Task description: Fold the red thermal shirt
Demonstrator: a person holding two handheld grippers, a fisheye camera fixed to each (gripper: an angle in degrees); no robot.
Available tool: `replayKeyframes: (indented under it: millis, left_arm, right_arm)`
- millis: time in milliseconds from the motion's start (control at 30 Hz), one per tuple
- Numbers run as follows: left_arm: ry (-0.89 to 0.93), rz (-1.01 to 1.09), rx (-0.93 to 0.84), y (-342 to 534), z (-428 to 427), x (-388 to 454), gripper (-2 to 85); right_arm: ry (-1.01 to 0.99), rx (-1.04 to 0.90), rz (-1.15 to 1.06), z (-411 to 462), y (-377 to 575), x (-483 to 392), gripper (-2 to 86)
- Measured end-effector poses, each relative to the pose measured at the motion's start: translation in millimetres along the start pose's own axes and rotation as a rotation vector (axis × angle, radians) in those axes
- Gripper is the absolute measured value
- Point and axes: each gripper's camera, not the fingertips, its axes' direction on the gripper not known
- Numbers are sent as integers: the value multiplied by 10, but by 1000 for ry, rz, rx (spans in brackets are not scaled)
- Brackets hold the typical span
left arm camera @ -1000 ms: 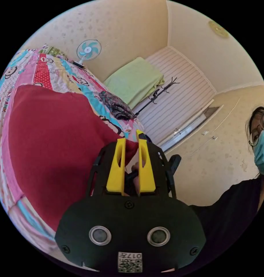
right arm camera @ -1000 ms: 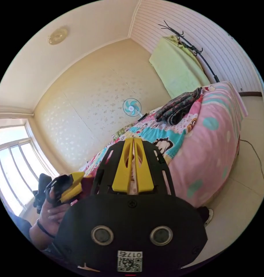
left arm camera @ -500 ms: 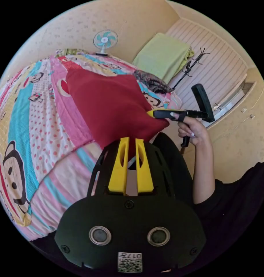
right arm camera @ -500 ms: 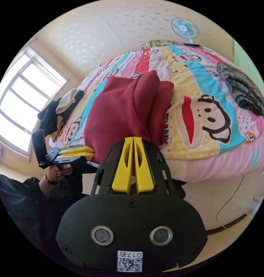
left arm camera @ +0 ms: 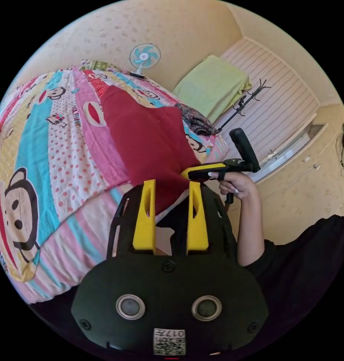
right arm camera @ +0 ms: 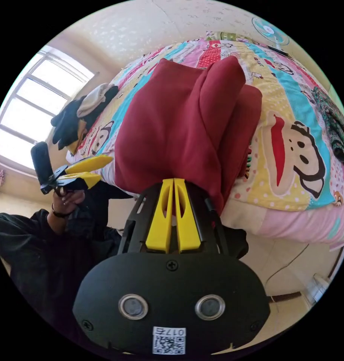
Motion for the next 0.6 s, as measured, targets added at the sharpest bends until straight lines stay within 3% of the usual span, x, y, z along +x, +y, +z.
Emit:
replayKeyframes:
  millis: [67,200,367,467,533,600]
  left_arm:
    - [-15,-44,23,-38,-63,-134,147]
    - [66,-208,-166,-126,296,-506,159]
    - [190,-377,-85,-228,213,-713,99]
    - [368,-502,-82,-411,84,-886,78]
    - [485,-561,-52,-532,-52,-908,74]
    - [534,-555,-7,-750,-275,-734,72]
  right_arm:
    - [12,-7,2,6,-25,47,4]
    - [-6,5,3,-87,-8,243,5]
    - [-122,86,46,-395,125,599,17]
    - [-349,291,169,-744,549,997,52]
    - [-674,474,306,-857,1033,1351,134]
    - [-864,507,416,-786,1324,1534,192]
